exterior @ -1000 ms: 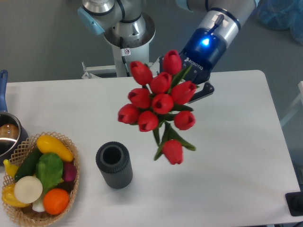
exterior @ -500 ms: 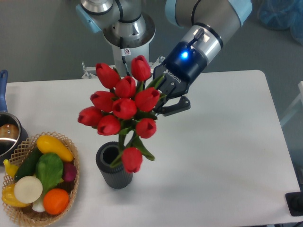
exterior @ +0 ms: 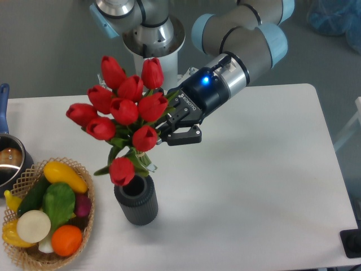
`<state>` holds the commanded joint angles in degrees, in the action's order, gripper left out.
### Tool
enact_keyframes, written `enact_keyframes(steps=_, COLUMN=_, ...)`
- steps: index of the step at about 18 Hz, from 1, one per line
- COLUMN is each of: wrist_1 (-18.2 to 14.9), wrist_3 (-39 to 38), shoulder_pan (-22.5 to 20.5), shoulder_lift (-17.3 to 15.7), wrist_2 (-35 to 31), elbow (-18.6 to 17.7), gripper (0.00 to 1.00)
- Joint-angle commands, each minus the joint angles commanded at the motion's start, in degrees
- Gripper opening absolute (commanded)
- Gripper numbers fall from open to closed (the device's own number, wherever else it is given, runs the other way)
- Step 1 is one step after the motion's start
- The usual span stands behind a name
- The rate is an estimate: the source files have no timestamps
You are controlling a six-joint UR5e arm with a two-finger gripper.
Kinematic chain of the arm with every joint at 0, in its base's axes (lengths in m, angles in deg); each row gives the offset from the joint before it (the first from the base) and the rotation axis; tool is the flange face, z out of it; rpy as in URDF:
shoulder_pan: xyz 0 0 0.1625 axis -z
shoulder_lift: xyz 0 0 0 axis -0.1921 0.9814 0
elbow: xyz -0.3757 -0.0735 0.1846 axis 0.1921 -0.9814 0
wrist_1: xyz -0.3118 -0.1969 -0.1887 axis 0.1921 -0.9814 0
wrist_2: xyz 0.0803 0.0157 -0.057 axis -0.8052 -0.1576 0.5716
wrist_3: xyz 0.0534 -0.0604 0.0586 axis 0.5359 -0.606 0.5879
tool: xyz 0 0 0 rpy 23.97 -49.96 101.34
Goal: Insert the flowers into the vase
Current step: 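Lower the tulip stems into the vase opening with the gripper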
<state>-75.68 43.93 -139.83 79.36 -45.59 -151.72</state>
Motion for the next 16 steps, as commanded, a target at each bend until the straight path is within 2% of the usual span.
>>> enact_keyframes(steps=6, wrist_1=0.1, wrist_3=6.3, shoulder_pan=-0.4, shoulder_lift=0.2, wrist_2=5.1, elbow=-5.7, gripper=0.23)
enact_keyframes(steps=9, wrist_1=0.2, wrist_3=7.1, shoulder_pan=-1.3, shoulder_lift=0.4, wrist_2=5.1, elbow=-6.0, gripper=0.23)
enact_keyframes(steps=16, wrist_1=0.3, wrist_3=9.7, shoulder_pan=-0.4, shoulder_lift=2.0, wrist_2=5.8, elbow=-6.3, gripper=0.23)
